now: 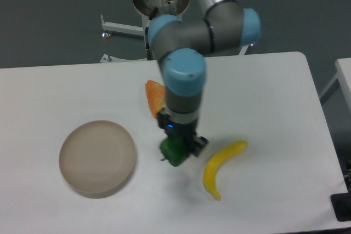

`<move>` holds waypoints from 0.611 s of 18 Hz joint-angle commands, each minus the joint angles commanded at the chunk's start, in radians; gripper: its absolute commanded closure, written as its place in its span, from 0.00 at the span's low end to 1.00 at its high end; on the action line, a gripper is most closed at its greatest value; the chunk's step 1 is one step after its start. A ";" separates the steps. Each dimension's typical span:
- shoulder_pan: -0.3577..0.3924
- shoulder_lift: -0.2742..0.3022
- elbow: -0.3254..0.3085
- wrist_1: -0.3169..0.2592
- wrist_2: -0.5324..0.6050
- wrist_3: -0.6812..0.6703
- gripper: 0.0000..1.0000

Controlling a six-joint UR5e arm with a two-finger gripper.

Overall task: Place the green pepper on the plate
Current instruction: 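Carry the green pepper over the table toward the beige plate, then lower the green pepper onto the center of the plate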

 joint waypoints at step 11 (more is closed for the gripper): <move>-0.181 -0.021 -0.146 0.164 0.014 -0.318 0.61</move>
